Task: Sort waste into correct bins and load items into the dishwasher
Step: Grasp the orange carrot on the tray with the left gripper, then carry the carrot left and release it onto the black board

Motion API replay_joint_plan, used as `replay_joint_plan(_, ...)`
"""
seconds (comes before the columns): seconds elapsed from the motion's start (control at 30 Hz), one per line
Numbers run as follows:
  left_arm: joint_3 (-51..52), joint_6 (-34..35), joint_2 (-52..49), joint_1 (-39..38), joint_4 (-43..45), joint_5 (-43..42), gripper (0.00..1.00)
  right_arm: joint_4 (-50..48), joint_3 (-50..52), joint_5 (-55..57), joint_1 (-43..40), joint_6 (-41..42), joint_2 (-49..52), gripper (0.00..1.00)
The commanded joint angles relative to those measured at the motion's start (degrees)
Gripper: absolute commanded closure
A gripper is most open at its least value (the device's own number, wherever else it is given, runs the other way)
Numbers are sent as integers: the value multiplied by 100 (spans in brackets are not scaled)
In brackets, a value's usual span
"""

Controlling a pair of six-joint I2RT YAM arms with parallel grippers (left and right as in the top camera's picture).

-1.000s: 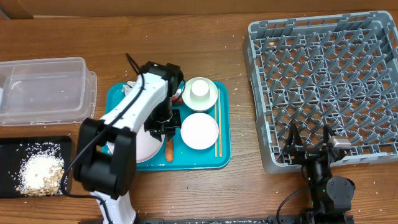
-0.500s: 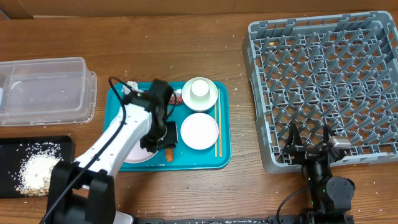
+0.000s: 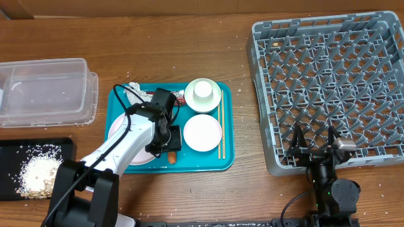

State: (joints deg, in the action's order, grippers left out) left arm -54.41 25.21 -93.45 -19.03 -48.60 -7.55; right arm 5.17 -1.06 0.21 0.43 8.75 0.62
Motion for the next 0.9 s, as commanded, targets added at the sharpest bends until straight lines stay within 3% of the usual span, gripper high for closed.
replay_joint_plan(0.0,205,-105,-2,-28,162,181,55,-35,61,-33,24,-22,-46,0)
replay_joint_plan(0.87,363,-74,-105,-328,579,527,50,-35,61,-33,24,-22,-46,0)
